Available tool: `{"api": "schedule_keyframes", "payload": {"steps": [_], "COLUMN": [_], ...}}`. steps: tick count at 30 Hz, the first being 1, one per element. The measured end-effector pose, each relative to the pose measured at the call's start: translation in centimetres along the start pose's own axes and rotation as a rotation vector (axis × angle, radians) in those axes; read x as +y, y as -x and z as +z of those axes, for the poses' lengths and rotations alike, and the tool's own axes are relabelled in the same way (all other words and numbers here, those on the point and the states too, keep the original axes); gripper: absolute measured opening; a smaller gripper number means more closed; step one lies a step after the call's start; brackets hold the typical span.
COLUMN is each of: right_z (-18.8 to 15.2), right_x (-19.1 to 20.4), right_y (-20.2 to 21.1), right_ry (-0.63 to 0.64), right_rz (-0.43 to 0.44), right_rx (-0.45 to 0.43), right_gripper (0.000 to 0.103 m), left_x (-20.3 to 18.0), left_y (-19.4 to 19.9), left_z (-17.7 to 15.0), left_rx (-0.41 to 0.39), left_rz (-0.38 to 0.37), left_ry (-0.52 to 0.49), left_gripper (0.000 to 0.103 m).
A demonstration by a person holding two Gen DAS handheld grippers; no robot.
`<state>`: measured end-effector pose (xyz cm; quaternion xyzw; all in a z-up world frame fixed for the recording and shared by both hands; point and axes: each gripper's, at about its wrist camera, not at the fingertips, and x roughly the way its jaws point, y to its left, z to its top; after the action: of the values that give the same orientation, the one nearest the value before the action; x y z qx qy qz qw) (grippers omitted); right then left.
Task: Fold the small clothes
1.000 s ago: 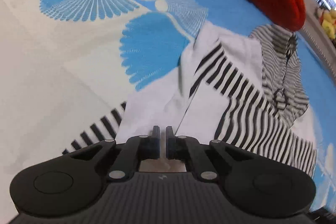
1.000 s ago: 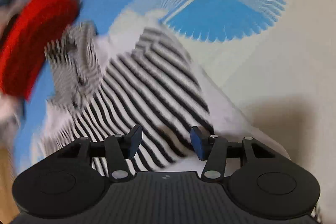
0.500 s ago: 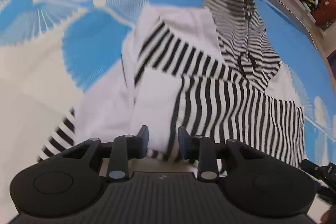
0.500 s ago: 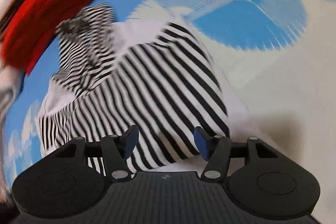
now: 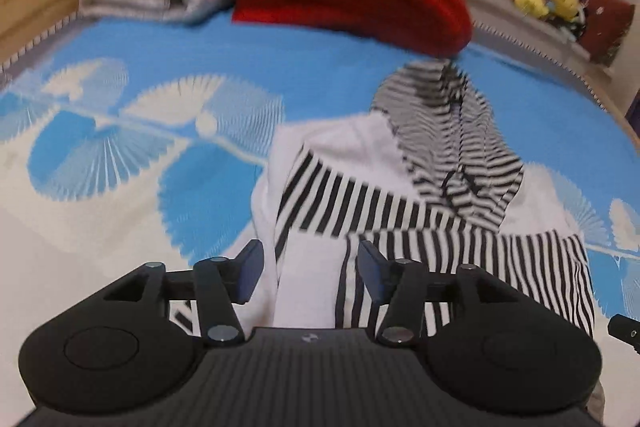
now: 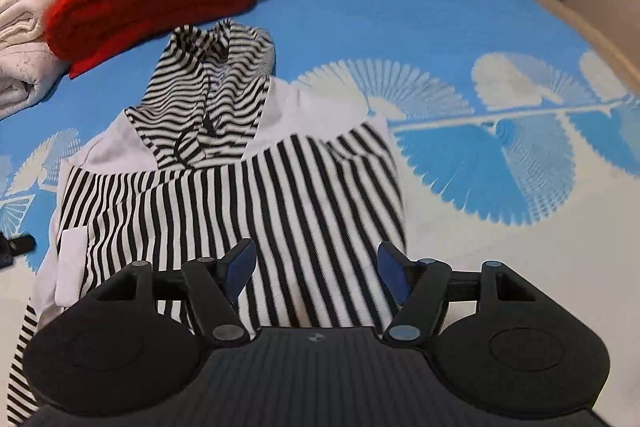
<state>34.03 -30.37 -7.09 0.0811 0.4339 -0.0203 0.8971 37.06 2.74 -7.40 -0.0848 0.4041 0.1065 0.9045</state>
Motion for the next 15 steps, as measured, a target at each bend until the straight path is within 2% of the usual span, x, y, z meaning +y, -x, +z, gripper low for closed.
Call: {"api": "schedule_keyframes", "payload": {"steps": [3, 8, 10, 15], "right_z": [-0.1, -0.6, -0.8, -0.6], "right_x": [-0.2, -0.9, -1.1, -1.8], "right_y": [1.0, 2.2, 2.4, 2.8], "right_ry": [0.014, 0.036, 0.044, 0.045], "right_rz": [-0.006, -0.024, -0.043, -0.062], "right_rx": [-0.023, -0.046, -0.045, -0.046], "right_gripper": [0.072, 0.072, 0.072, 0.071], "left_x": [-0.6, -1.8, -2.2, -3.3], "left_y": [1.0, 1.9, 2.1, 1.7], "left_z": [0.1, 0.0, -0.1, -0.4], "left_rx": [-0.034, -0.092, -0.109, -0.085], "left_rz": [-0.010, 0.042, 0.040, 0.015], "left_ry": [-0.022, -0.109, -0.138, -0.175], "left_gripper": [0.060, 0.060, 0.060, 0.060]}}
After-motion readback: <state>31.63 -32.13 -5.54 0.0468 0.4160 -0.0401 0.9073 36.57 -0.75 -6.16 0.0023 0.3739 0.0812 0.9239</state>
